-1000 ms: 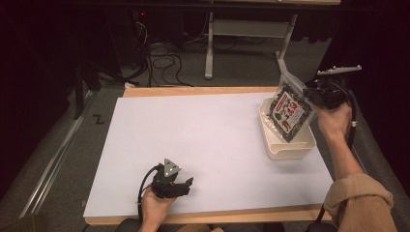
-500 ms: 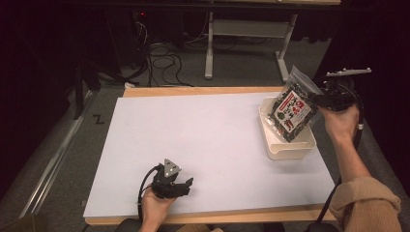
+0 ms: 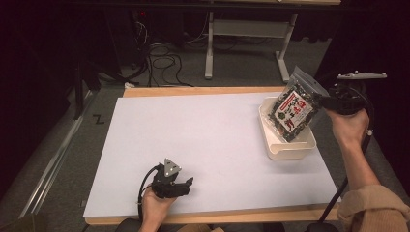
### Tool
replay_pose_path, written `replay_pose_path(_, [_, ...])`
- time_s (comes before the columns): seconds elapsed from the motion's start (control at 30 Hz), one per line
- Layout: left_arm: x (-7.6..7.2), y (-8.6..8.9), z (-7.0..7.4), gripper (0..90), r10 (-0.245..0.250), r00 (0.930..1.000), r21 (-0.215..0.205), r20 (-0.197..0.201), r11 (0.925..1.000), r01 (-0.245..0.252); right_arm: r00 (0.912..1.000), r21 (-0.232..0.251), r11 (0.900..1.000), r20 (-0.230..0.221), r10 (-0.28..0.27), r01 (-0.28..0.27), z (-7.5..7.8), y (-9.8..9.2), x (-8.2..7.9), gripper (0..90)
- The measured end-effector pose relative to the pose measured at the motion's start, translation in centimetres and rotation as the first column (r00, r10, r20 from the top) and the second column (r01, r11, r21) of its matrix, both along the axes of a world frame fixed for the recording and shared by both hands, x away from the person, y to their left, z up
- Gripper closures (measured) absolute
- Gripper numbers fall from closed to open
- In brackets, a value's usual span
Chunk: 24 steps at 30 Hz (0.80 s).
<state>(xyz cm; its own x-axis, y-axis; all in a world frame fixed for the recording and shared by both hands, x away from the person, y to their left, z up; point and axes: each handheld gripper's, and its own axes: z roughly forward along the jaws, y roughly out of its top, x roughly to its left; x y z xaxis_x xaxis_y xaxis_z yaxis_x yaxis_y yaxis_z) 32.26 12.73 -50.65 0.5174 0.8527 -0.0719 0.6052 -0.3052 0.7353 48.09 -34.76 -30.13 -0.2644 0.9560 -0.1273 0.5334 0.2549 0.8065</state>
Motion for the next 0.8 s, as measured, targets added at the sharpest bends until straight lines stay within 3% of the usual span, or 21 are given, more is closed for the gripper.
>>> replay_pose_path(0.1, [0.0, 0.0, 0.0, 30.4, 0.000, 1.0000, 0.004, 0.004, 1.0000, 0.000, 0.9995, 0.002, 1.000, 0.023, 0.020, -0.020, 0.1, 0.1, -0.6, 41.7])
replay_pose_path(0.47, [0.0, 0.1, 0.0, 30.0, 0.003, 1.0000, -0.006, 0.002, 1.0000, -0.003, 0.9945, 0.028, 0.995, 0.042, 0.095, -0.097, -0.3, 0.9, -2.0, 40.6])
replay_pose_path(0.57, [0.0, 0.2, 0.0, 29.9, 0.008, 1.0000, -0.007, -0.001, 0.9999, -0.008, 0.9897, 0.030, 0.991, 0.056, 0.132, -0.134, -0.3, 1.3, -2.6, 40.0])
replay_pose_path(0.8, [0.0, 0.1, 0.1, 30.0, 0.003, 1.0000, -0.009, 0.004, 1.0000, -0.003, 0.9846, 0.028, 0.986, 0.062, 0.164, -0.166, -0.4, 2.0, -3.6, 37.9])
